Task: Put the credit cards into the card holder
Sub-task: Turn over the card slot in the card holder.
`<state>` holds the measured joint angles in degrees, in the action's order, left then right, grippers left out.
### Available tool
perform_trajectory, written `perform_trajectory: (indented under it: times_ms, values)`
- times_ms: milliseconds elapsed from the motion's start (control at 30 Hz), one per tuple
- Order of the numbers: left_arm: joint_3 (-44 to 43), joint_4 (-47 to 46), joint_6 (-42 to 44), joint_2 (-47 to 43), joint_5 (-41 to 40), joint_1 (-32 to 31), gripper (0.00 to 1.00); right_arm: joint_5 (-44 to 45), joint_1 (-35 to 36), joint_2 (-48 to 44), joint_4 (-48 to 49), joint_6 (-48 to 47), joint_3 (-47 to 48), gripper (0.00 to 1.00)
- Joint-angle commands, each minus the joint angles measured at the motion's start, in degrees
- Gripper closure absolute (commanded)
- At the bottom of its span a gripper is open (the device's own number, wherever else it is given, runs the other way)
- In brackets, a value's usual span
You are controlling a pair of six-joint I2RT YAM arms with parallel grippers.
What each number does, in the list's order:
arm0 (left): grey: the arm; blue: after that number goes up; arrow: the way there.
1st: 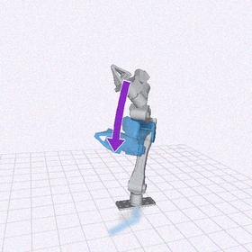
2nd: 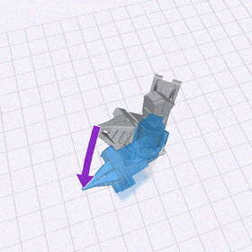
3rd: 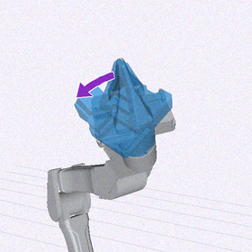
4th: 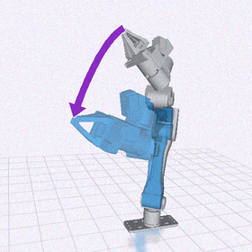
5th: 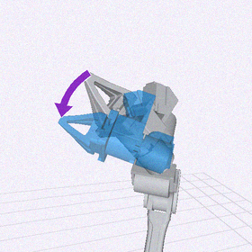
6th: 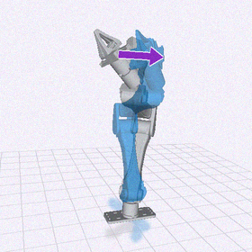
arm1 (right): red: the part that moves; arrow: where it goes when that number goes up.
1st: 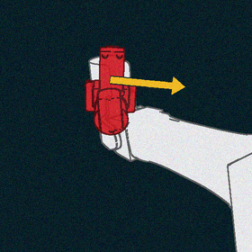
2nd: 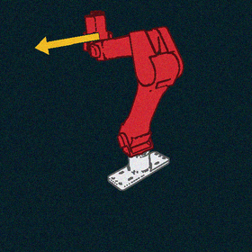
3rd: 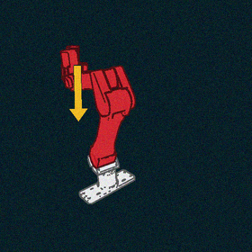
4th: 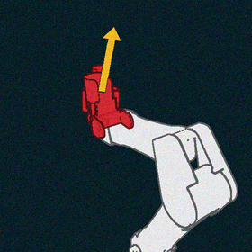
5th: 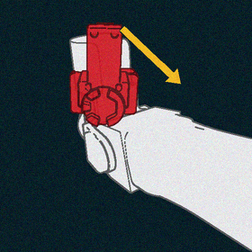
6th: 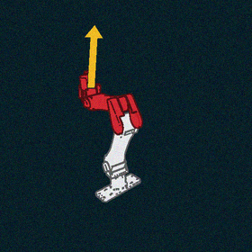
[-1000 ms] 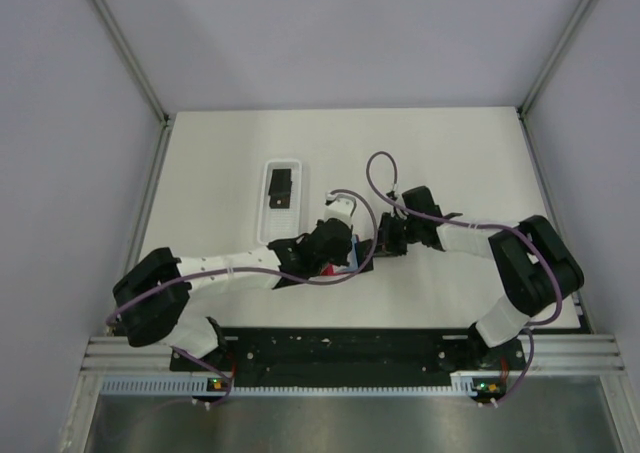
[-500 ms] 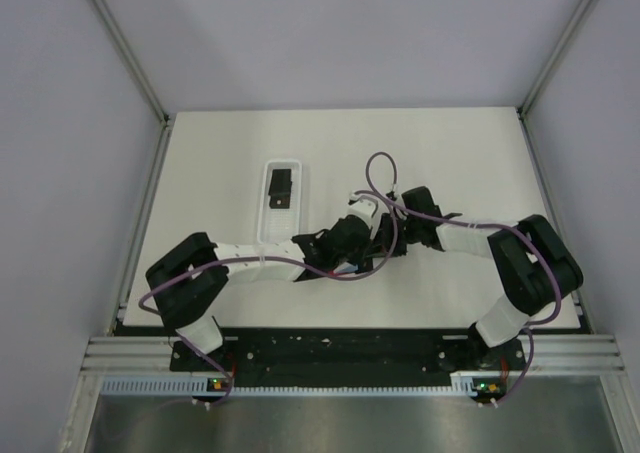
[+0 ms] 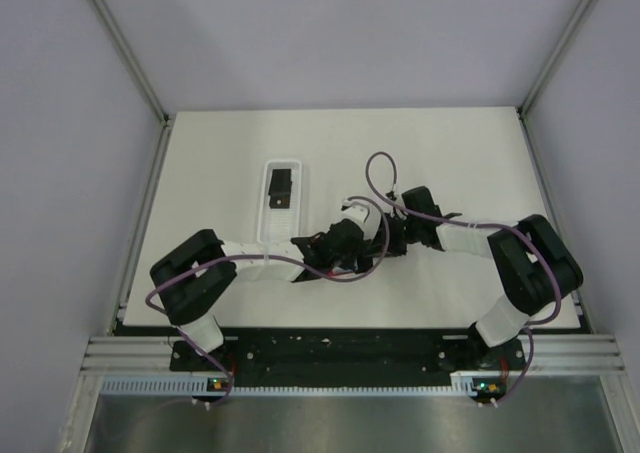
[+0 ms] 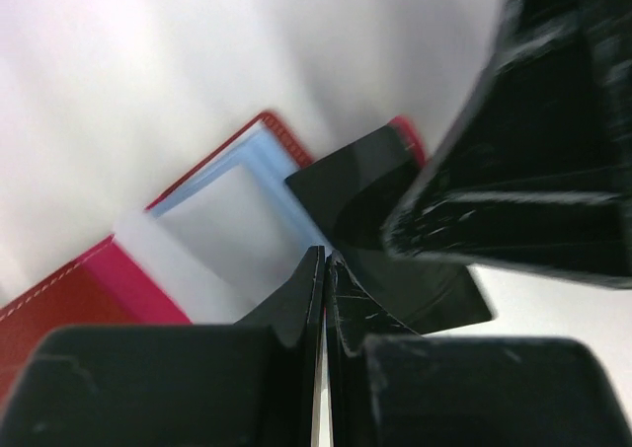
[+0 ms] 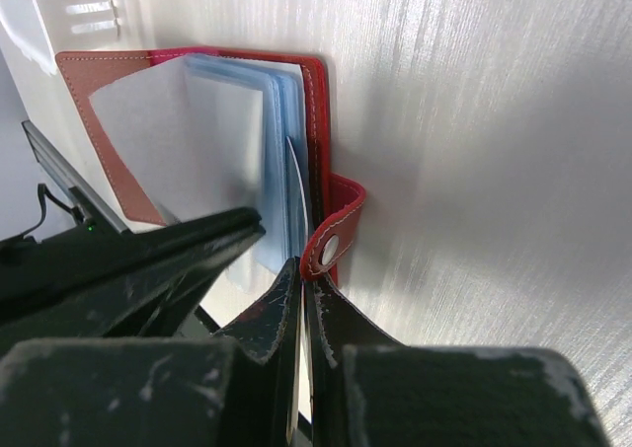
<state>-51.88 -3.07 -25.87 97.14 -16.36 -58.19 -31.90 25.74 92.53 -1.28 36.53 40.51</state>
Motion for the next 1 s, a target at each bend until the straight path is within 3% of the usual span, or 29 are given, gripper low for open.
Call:
perform_trajectory:
  times_ms: [0, 533, 967]
  values:
    - [3.53, -1.76, -1.46, -1.08, -0.52, 1.24, 1.0, 3.6, -0.25, 1.69, -1.71, -2.43, -0.26, 1.0]
    - [10.65, -1.15, -3.75, -3.8, -2.1, 1.59, 1.0, 5.44, -0.16, 1.77, -3.38, -2.78, 0.18, 1.0]
    - [16.45, 6.49, -8.76, -13.55, -8.16, 1.77, 1.0, 6.15, -0.16, 2.21, -3.91, -3.31, 0.45, 1.0]
